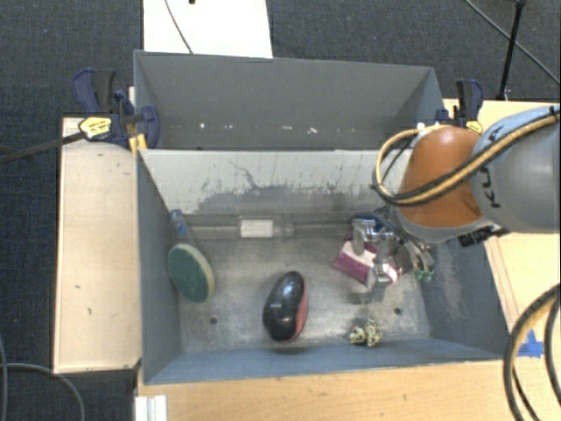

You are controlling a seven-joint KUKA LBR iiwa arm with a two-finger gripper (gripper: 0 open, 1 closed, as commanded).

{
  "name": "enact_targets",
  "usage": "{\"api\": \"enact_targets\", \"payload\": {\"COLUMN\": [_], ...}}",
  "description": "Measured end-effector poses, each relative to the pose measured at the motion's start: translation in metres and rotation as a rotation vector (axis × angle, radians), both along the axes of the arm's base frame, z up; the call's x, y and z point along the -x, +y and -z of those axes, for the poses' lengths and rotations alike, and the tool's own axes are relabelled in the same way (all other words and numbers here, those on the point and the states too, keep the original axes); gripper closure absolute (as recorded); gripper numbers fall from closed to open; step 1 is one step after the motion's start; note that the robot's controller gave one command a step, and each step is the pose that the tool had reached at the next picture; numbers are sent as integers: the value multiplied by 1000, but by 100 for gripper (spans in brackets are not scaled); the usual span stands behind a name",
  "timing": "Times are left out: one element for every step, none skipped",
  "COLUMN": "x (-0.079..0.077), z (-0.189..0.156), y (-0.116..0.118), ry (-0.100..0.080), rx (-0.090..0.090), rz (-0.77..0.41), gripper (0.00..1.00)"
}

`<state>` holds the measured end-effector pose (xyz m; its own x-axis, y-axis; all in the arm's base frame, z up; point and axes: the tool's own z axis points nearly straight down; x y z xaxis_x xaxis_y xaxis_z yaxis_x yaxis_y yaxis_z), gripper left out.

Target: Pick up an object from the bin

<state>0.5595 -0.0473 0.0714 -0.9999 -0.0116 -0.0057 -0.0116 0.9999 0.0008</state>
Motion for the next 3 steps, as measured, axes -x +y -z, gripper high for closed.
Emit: {"api": "enact_targets", "payload": {"x": [-18,8,-5], "z": [-1,0,0], "y": [-13,-26,-21], "ry": [0,0,0], "rx": [-2,-3,-2], "rz": [122,429,554], "gripper": [0,0,0]}}
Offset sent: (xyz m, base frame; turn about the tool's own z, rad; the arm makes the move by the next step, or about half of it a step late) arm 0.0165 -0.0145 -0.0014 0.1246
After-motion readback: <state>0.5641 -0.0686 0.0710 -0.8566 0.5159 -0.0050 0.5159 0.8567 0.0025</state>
